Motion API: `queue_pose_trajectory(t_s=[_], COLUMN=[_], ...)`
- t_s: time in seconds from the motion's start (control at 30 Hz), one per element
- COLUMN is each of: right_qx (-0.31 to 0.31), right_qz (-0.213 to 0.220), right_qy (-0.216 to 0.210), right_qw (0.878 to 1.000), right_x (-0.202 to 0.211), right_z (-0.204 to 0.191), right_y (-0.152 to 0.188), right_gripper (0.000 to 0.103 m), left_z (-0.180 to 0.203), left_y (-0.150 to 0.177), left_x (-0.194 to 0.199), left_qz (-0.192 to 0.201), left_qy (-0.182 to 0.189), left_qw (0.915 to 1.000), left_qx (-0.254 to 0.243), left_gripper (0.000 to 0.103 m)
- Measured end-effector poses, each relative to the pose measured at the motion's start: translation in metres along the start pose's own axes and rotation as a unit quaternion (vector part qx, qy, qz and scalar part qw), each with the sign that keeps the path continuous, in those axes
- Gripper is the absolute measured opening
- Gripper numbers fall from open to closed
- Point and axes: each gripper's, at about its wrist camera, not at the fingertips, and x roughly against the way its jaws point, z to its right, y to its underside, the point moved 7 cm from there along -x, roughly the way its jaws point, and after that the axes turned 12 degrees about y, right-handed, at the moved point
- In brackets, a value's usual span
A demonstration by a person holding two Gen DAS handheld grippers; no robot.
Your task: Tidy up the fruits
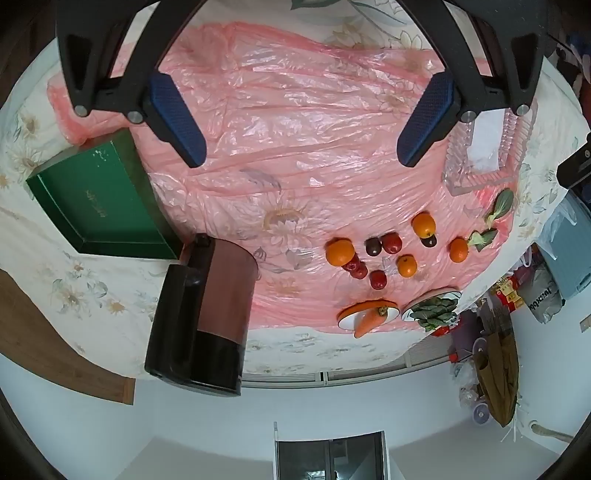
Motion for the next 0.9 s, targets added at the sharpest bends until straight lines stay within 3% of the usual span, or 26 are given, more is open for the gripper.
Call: queue_pose_trajectory(t_s=[0.9], right_qx=[-0.002], right_qz=[0.002], right_qy=[-0.001], right_qw=[1.0], right_x=[0.0026], right_z=[0.0], right_y=[-0.0006], right_gripper=[0.103], left_z=[0.0002], left_y=[0.0001], left_x=[-0.0002], left_qz=[-0.002], left_qy=[0.0], left_qw=[1.0], left_qx=[-0.001], left_gripper=[0.102])
